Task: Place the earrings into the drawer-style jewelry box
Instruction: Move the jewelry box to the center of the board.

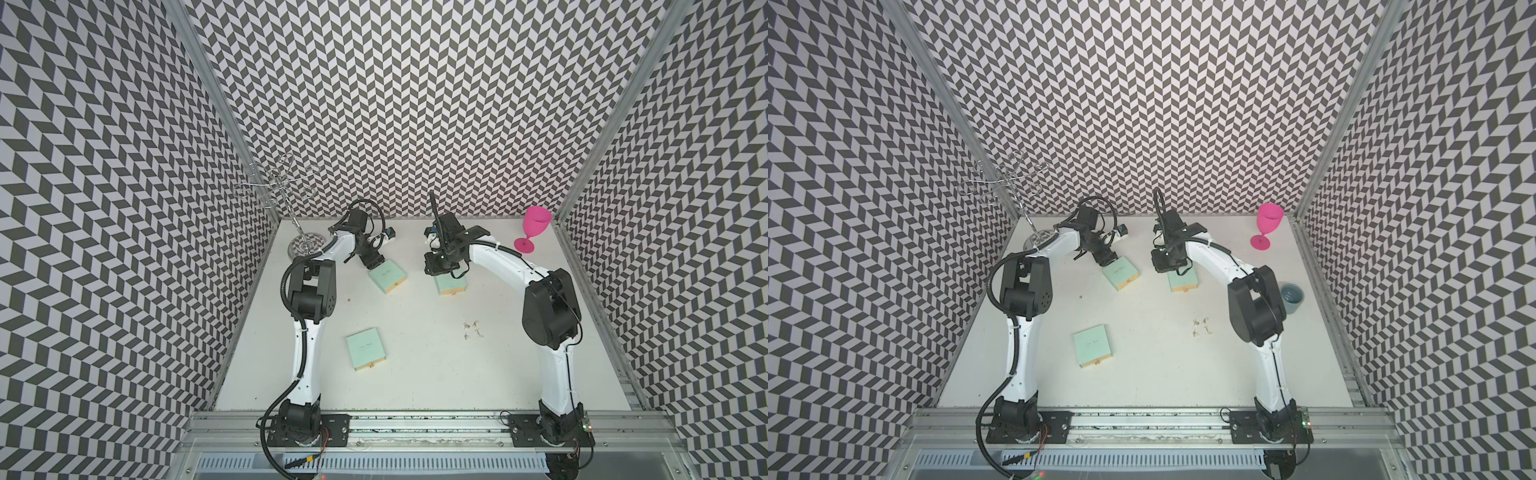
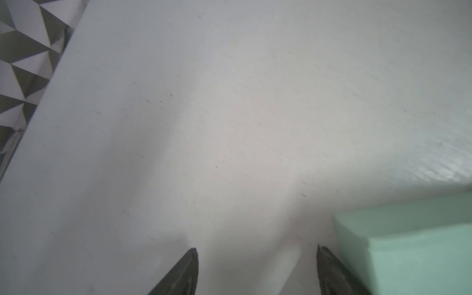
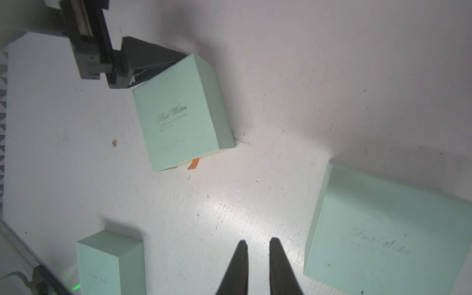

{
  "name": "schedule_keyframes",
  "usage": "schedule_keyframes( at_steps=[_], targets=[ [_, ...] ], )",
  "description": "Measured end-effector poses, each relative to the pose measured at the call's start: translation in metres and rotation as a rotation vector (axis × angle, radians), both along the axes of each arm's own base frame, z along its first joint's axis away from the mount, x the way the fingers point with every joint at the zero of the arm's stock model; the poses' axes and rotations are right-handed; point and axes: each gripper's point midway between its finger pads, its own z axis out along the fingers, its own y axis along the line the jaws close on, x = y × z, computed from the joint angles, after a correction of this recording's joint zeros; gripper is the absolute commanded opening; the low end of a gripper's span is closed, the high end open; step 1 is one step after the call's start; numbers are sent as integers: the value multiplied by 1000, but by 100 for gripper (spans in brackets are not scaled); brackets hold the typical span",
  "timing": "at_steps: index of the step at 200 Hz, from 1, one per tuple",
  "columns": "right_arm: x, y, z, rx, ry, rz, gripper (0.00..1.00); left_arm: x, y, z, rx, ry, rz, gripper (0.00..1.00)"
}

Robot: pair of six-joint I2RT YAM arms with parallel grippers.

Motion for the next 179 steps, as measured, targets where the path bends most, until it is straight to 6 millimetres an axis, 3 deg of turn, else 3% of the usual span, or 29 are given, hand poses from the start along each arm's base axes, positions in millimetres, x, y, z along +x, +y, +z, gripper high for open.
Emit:
schedule_keyframes(
  at_steps=[47, 85, 136, 179],
  targets=[
    [-24, -4, 4, 31, 47, 7, 18, -53, 5, -1, 20, 73, -31, 74],
    [-59, -15, 2, 51, 114, 12, 18, -90, 3, 15, 13, 85, -62, 74],
    [-103, -27, -11, 76, 214, 12, 19, -116, -27, 29, -17, 79, -131, 75],
    [-112, -27, -23, 103, 253, -17, 19, -120, -45, 26, -19, 64, -156, 74]
  ],
)
